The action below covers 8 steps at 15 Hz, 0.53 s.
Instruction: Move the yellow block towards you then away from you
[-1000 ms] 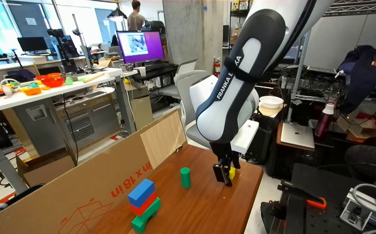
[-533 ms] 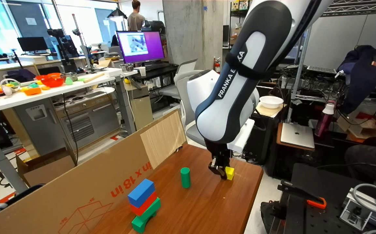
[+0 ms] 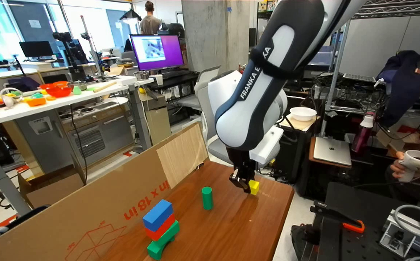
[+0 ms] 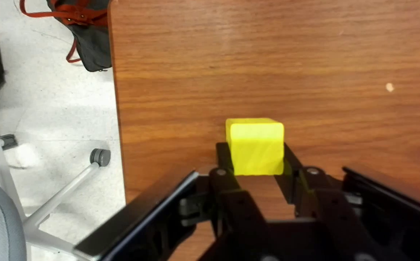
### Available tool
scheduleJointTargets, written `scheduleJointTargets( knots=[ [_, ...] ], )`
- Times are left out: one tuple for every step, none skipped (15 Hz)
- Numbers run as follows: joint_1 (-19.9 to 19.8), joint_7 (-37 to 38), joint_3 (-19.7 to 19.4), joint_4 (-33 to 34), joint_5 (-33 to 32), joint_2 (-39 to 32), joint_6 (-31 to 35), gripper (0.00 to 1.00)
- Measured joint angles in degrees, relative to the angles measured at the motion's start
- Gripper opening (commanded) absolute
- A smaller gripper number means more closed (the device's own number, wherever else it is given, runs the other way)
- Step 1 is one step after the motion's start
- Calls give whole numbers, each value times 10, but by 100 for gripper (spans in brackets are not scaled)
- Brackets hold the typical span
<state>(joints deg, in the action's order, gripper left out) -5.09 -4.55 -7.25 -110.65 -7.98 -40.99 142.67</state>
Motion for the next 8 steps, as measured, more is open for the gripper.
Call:
scheduleJointTargets(
  knots=[
    [-3,0,0,10,7,4,-16,8],
    [-6,0,1,22,15,8,-32,8],
    [-8,0,2,37,21,10,-50,8],
    [-9,0,2,53,29,11,-68,8],
    [-9,1,2,70,34,11,-85,8],
    [-9,4,3,86,39,11,-101,8],
    [-9,8,4,100,41,10,-115,8],
    [-9,13,4,115,43,8,-129,8]
  ],
)
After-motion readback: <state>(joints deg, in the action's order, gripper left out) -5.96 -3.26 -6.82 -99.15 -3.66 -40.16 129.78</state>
